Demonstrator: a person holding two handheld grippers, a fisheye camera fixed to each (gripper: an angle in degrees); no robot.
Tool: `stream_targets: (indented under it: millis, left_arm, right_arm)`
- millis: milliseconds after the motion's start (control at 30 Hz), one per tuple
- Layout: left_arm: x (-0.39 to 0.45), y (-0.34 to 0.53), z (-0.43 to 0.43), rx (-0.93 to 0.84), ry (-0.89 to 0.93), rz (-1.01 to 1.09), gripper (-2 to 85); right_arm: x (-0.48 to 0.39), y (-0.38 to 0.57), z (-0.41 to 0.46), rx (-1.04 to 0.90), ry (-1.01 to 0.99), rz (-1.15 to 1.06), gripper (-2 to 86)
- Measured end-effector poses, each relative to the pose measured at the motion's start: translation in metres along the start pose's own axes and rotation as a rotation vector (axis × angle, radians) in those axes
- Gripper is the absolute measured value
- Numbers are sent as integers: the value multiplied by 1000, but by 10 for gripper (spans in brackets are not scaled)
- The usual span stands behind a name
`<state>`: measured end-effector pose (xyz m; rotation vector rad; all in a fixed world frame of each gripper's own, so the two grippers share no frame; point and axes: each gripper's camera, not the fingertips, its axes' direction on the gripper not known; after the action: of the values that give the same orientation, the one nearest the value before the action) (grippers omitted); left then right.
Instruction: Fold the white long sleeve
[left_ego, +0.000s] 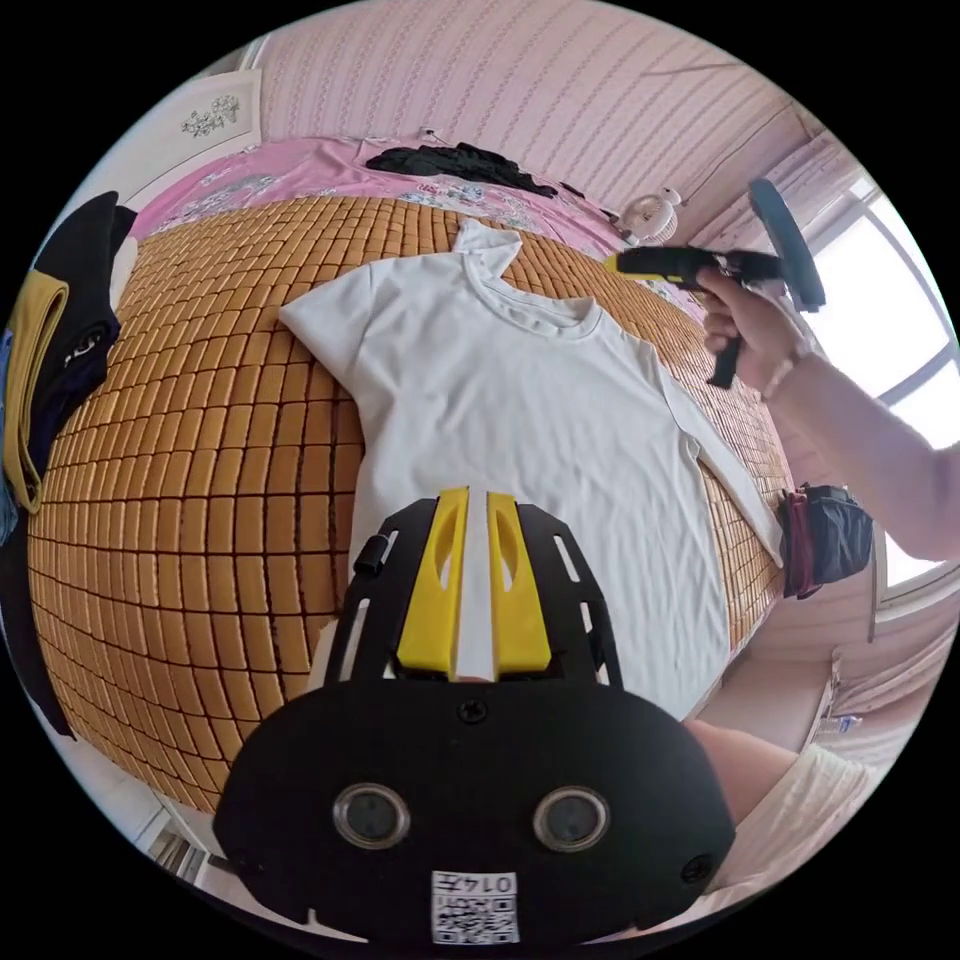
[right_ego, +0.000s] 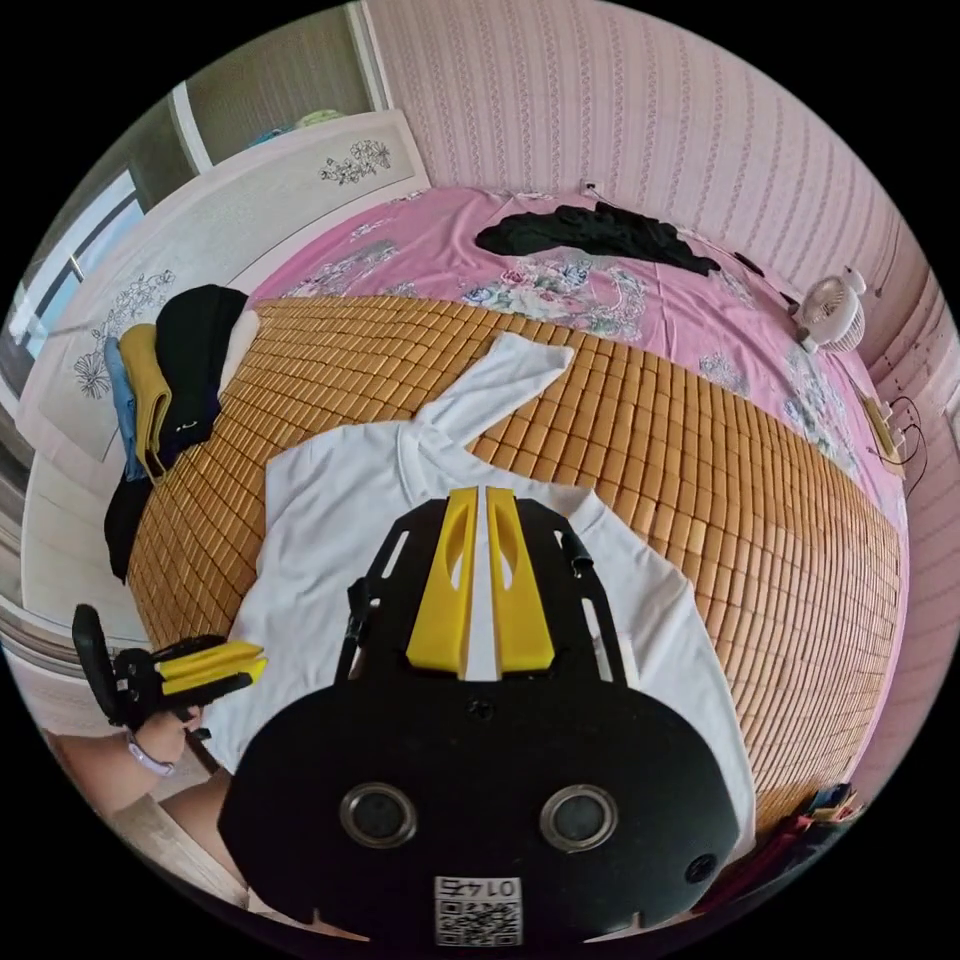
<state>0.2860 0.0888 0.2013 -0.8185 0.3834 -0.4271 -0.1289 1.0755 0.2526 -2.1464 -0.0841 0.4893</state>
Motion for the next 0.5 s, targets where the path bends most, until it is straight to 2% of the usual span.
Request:
stream_targets:
  millis: [67, 133, 233, 300, 367, 500]
  left_arm:
    - [-19, 8, -1, -14, 0, -36, 28]
    - [-33, 14, -4, -15, -24, -62, 1]
    - [-52, 17, -14, -17, 67, -93, -8]
    - [-56, 17, -20, -31, 76, -77, -9]
    - [-56, 20, -28, -37, 70, -44, -10]
    - [-61, 25, -41, -32, 71, -28, -10]
  right_arm:
    - [-12, -49, 31, -12, -60, -42, 26]
    - [-19, -102, 88, -146, -125, -8, 43]
    - [-15, -136, 155, -343, -48, 43, 68]
    - [-9, -142, 151, -257, -19, 68, 48]
    - [0, -148, 155, -266, -41, 133, 26]
    - [-6, -166, 160, -336, -57, 23, 10]
